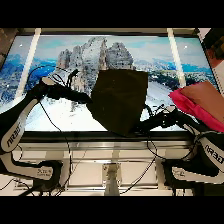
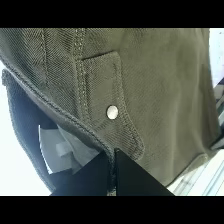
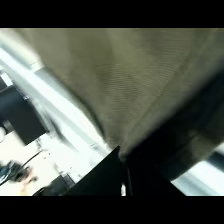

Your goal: Fold the clothes and pants, and hang the long-sleeved shirts on hangers.

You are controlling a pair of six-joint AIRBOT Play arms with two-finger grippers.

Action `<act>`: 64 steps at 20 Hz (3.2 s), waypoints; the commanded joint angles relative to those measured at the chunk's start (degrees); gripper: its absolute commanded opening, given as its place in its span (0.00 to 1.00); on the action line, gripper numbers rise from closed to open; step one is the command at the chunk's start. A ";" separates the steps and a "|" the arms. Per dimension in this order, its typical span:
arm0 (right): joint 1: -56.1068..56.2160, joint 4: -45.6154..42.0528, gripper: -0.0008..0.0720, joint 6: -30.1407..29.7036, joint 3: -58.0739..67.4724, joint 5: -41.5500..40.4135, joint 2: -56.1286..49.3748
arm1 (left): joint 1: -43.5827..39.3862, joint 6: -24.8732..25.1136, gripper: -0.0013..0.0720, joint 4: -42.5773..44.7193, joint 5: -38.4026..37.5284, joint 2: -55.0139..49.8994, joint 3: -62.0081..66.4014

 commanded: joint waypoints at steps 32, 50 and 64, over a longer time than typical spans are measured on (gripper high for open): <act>-5.38 3.43 0.03 4.98 70.05 -41.46 -9.46 | -5.73 -4.76 0.04 -14.25 33.03 0.96 36.04; -8.07 -20.87 0.02 21.33 36.92 -1.29 13.94 | -9.35 -21.79 0.04 26.23 9.38 22.21 -2.01; -4.09 -20.48 0.02 28.74 9.75 4.31 29.11 | -28.15 -46.38 0.04 34.99 12.81 38.38 -22.62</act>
